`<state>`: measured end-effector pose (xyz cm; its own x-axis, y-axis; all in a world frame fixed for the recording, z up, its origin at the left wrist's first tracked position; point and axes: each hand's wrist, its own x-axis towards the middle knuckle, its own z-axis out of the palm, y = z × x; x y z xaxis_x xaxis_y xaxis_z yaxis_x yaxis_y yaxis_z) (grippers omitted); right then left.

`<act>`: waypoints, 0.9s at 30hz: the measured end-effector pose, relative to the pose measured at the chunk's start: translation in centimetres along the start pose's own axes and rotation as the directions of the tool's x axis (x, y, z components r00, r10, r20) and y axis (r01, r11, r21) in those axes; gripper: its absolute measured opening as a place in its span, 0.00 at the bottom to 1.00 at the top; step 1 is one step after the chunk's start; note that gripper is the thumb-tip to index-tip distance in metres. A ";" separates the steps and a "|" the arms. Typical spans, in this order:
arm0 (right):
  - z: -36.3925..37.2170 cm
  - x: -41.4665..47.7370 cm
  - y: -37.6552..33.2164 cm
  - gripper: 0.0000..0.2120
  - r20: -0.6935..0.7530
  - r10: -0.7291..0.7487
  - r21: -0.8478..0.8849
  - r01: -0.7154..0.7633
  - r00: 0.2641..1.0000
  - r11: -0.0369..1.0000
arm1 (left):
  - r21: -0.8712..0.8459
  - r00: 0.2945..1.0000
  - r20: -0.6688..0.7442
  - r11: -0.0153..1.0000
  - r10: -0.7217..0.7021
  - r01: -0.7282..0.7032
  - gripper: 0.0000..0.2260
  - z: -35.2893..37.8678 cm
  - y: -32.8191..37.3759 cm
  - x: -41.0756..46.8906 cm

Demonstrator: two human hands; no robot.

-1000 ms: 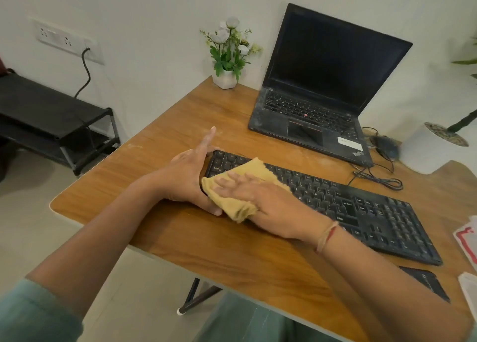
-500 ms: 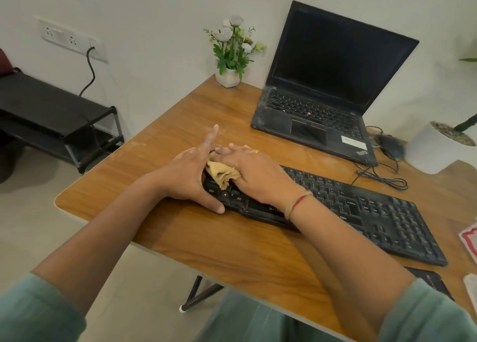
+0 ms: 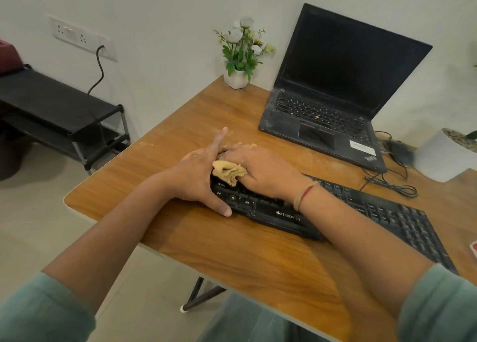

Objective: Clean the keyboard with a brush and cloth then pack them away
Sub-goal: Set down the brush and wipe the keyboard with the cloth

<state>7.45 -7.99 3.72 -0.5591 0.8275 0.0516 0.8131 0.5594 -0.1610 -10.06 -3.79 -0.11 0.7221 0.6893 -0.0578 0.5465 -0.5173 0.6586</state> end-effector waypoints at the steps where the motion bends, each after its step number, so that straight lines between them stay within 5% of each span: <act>1: 0.3 -0.4 -0.5 0.20 -0.021 -0.029 0.061 0.030 0.999 0.998 | 0.004 1.000 -0.001 1.000 0.006 -0.006 0.68 0.0 0.0 0.0; 5: 1.3 -1.6 -0.8 0.18 -0.078 -0.098 0.109 0.106 0.992 0.988 | 0.031 1.000 0.011 0.999 0.012 -0.013 0.70 0.0 -0.1 0.0; 10: 0.3 0.2 1.9 0.16 -0.079 0.121 -0.181 -0.133 0.990 0.974 | 0.012 1.000 0.008 1.000 -0.009 0.009 0.66 0.0 -0.3 0.1; 16: 1.6 -1.1 -0.7 0.15 -0.057 -0.019 0.138 0.027 0.998 0.990 | 0.005 1.000 0.010 1.000 0.020 -0.021 0.68 0.1 -0.6 0.3; 22: 0.8 -0.1 0.6 0.19 -0.080 0.171 0.008 -0.171 0.982 0.985 | -0.005 1.000 -0.001 1.000 0.000 0.000 0.67 0.1 -0.3 0.1; 27: 1.7 -2.0 -1.3 0.14 -0.070 0.019 0.186 -0.006 0.997 0.983 | 0.002 1.000 0.008 1.000 0.005 -0.005 0.70 0.1 -0.3 0.2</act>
<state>7.19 -10.45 2.11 -0.5307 0.8395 0.1170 0.7721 0.5357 -0.3418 -10.02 -3.52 -0.41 0.7282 0.6827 -0.0606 0.5438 -0.5217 0.6573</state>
